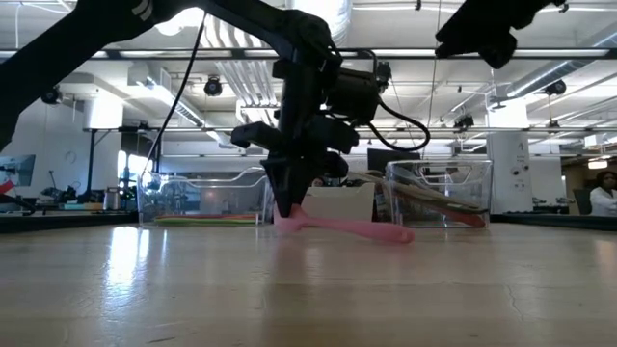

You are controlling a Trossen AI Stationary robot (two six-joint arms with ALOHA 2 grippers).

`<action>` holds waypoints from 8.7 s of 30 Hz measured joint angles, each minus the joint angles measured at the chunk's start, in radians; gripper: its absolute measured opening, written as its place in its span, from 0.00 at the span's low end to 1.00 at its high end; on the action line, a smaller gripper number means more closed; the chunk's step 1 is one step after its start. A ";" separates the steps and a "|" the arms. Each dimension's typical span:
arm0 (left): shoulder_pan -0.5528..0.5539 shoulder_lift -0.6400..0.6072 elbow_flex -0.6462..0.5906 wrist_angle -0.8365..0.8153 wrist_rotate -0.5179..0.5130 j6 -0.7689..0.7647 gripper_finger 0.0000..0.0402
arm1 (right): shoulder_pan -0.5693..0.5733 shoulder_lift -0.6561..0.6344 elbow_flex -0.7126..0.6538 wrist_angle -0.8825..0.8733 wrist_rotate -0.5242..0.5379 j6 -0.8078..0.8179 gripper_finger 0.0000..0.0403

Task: Pick & Place Kitchen Items
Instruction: Put the pink spatula into the left transparent bin

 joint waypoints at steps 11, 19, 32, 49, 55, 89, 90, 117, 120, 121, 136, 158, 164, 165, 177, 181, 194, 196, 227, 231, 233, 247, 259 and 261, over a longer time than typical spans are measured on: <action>0.005 0.000 0.000 0.009 -0.001 0.005 0.05 | 0.180 0.352 -0.003 0.036 0.232 0.366 0.35; 0.005 -0.001 0.000 0.010 -0.002 -0.006 0.05 | 0.148 0.566 -0.003 0.244 0.234 0.411 0.39; 0.005 -0.001 0.001 0.018 -0.002 -0.008 0.05 | 0.042 0.760 -0.002 0.472 0.102 0.375 0.51; 0.005 -0.002 0.002 0.018 -0.002 -0.012 0.05 | -0.039 0.918 0.068 0.510 -0.006 0.297 0.50; 0.004 -0.006 0.002 0.014 -0.002 -0.019 0.05 | -0.056 0.967 0.111 0.502 -0.004 0.284 0.45; 0.074 -0.164 -0.024 -0.115 0.005 -0.275 0.32 | 0.003 0.805 0.194 -0.074 -0.008 0.345 0.03; 0.086 -0.187 -0.038 -0.098 0.018 -0.295 0.32 | 0.020 0.772 0.168 -0.087 0.013 0.377 0.03; 0.166 -1.258 -1.529 2.129 0.064 -1.058 0.32 | 0.040 0.430 -0.278 1.390 0.238 -0.275 0.03; 0.166 -1.261 -1.641 2.416 0.063 -1.066 0.32 | -0.013 0.493 -0.216 1.412 0.143 -0.317 0.03; 0.166 -1.261 -1.663 2.477 0.063 -1.076 0.32 | -0.030 0.515 -0.191 1.412 0.114 -0.331 0.03; 0.155 -1.237 -1.535 2.359 0.193 -1.214 0.54 | -0.211 0.686 0.051 1.374 -0.191 -0.357 0.03; 0.096 -1.002 -1.279 2.321 0.278 -1.055 0.59 | -0.274 0.741 0.243 1.217 -0.271 -0.360 0.03; 0.084 -0.931 -1.208 2.318 0.338 -1.060 0.58 | -0.274 0.741 0.244 1.206 -0.271 -0.360 0.03; 0.083 -0.924 -1.203 2.319 0.339 -1.060 0.56 | -0.274 0.741 0.244 1.205 -0.271 -0.360 0.03; 0.080 -0.931 -1.205 2.295 0.359 -1.072 0.02 | -0.273 0.742 0.243 1.150 -0.272 -0.348 0.03; 0.081 -0.937 -1.204 2.272 0.359 -1.065 0.02 | -0.274 0.742 0.242 1.148 -0.272 -0.342 0.03; 0.086 -1.014 -1.207 2.132 0.386 -1.056 0.02 | -0.255 0.550 0.242 0.836 -0.267 -0.308 0.29; 0.091 -1.045 -1.206 2.068 0.385 -1.046 0.02 | -0.255 0.488 0.242 0.682 -0.265 -0.275 0.33; 0.509 -0.821 -0.425 0.292 0.011 -0.471 0.02 | -0.247 0.297 0.235 0.036 -0.211 -0.064 0.25; 0.543 -0.744 -0.421 0.268 0.009 -0.412 0.02 | -0.247 0.297 0.234 0.020 -0.212 -0.064 0.23; 0.557 -0.704 -0.422 0.262 -0.003 -0.389 0.02 | -0.247 0.297 0.234 0.020 -0.212 -0.065 0.22; 0.613 -0.502 -0.423 0.255 -0.099 -0.315 0.02 | -0.247 0.297 0.221 0.022 -0.208 -0.065 0.20; 0.625 -0.425 -0.448 0.246 -0.175 -0.315 0.02 | -0.247 0.298 0.175 0.029 -0.188 -0.038 0.22; 0.625 -0.410 -0.463 0.251 -0.181 -0.315 0.02 | -0.247 0.298 0.175 0.031 -0.187 -0.038 0.21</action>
